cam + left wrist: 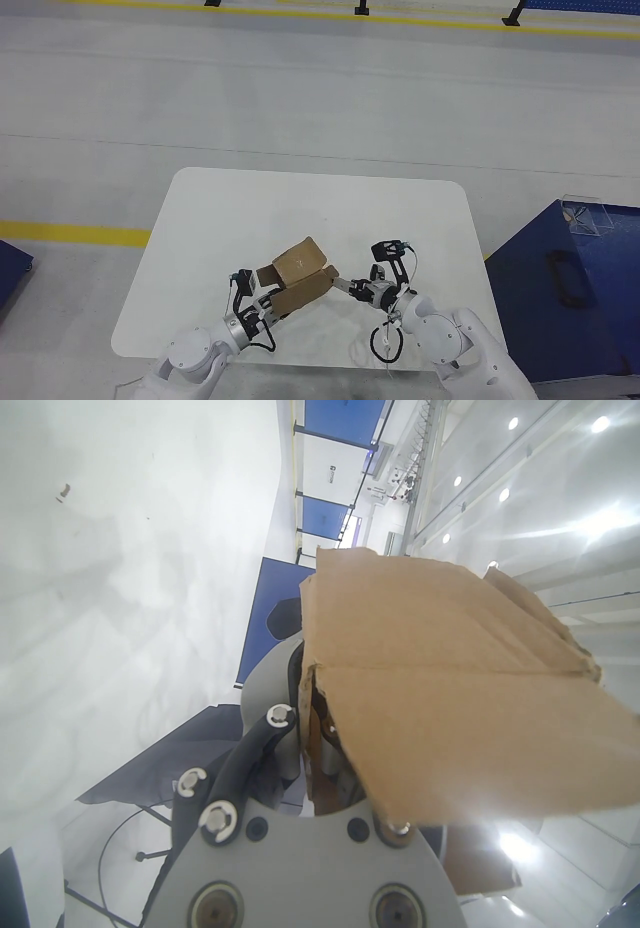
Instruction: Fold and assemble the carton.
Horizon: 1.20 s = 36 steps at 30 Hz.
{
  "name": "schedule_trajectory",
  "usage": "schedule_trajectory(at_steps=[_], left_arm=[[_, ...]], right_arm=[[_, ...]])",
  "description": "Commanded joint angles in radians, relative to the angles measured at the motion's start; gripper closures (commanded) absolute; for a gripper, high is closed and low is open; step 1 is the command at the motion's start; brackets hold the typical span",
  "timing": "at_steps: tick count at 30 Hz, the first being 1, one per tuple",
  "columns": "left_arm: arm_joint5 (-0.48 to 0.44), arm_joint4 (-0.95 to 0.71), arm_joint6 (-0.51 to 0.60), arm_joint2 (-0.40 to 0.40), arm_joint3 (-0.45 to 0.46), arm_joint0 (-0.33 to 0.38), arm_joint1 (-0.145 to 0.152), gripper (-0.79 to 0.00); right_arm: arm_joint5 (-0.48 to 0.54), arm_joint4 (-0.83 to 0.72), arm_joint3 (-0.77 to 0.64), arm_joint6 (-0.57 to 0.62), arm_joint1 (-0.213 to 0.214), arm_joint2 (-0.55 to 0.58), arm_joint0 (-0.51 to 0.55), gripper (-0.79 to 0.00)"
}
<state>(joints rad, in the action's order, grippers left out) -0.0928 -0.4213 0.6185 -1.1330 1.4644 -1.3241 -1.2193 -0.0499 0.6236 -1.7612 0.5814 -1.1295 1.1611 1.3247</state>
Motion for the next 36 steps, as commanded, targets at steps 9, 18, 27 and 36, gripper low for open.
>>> schedule_trajectory(at_steps=[9, 18, 27, 36], left_arm=[[-0.011, 0.032, 0.010, -0.001, 0.013, -0.009, 0.002, 0.000], [-0.011, 0.036, 0.019, 0.000, 0.019, -0.007, 0.002, 0.000], [-0.017, 0.072, 0.055, 0.010, 0.019, -0.006, 0.005, 0.000], [-0.013, 0.108, 0.053, 0.021, 0.019, 0.001, 0.005, 0.000]], right_arm=[[0.022, 0.000, -0.005, 0.000, -0.007, -0.026, -0.006, -0.785], [0.032, -0.019, -0.011, -0.030, -0.008, -0.002, 0.005, -0.785], [0.035, -0.060, -0.004, -0.048, -0.011, 0.023, -0.003, -0.785], [0.050, -0.002, -0.022, -0.010, -0.012, -0.006, -0.005, -0.785]])
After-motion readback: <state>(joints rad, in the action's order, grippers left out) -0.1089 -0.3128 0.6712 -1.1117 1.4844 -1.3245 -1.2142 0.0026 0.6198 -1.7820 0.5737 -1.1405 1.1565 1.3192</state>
